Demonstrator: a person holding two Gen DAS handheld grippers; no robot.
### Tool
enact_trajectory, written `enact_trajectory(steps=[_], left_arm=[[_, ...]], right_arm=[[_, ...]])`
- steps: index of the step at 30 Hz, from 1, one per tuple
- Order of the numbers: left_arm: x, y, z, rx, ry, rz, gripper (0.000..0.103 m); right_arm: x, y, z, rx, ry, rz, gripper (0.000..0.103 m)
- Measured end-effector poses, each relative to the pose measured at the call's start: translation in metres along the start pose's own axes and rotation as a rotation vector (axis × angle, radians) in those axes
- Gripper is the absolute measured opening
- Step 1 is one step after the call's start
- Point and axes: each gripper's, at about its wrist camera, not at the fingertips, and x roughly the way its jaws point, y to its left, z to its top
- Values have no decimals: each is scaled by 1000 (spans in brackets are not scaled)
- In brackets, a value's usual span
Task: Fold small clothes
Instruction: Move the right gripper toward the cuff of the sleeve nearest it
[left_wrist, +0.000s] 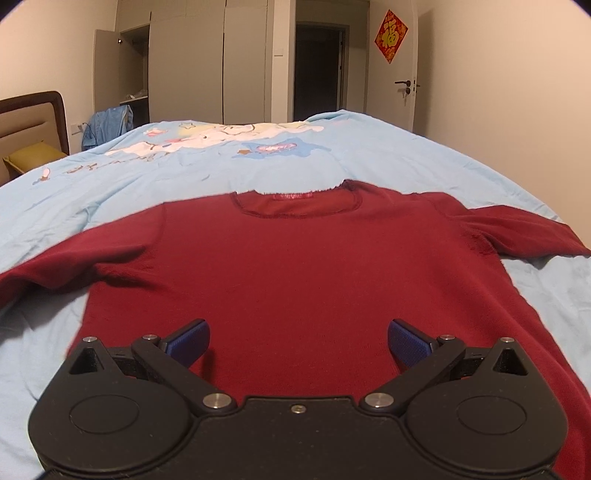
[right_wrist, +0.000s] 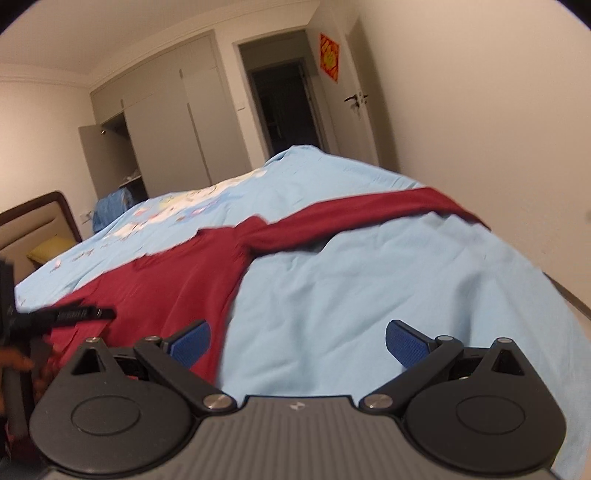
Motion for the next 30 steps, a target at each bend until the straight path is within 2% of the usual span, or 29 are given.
enact_trajectory(steps=[3, 8, 14, 23, 28, 30], left_arm=[[10, -1, -11, 4, 22, 0, 103], [15, -2, -24, 17, -11, 13, 103], [15, -4, -29, 29, -32, 22, 103], [15, -4, -32, 26, -34, 21, 103], [15, -5, -32, 29, -41, 25, 103], [15, -5, -33, 31, -44, 27, 103]], right_arm=[[18, -18, 22, 35, -33, -25, 103], [58, -55, 60, 111, -75, -66, 103], [115, -105, 87, 248, -81, -103, 103], [189, -180, 94, 515, -62, -169, 102], [217, -205, 89, 568, -84, -261, 97], [227, -212, 90, 597, -91, -274, 91]])
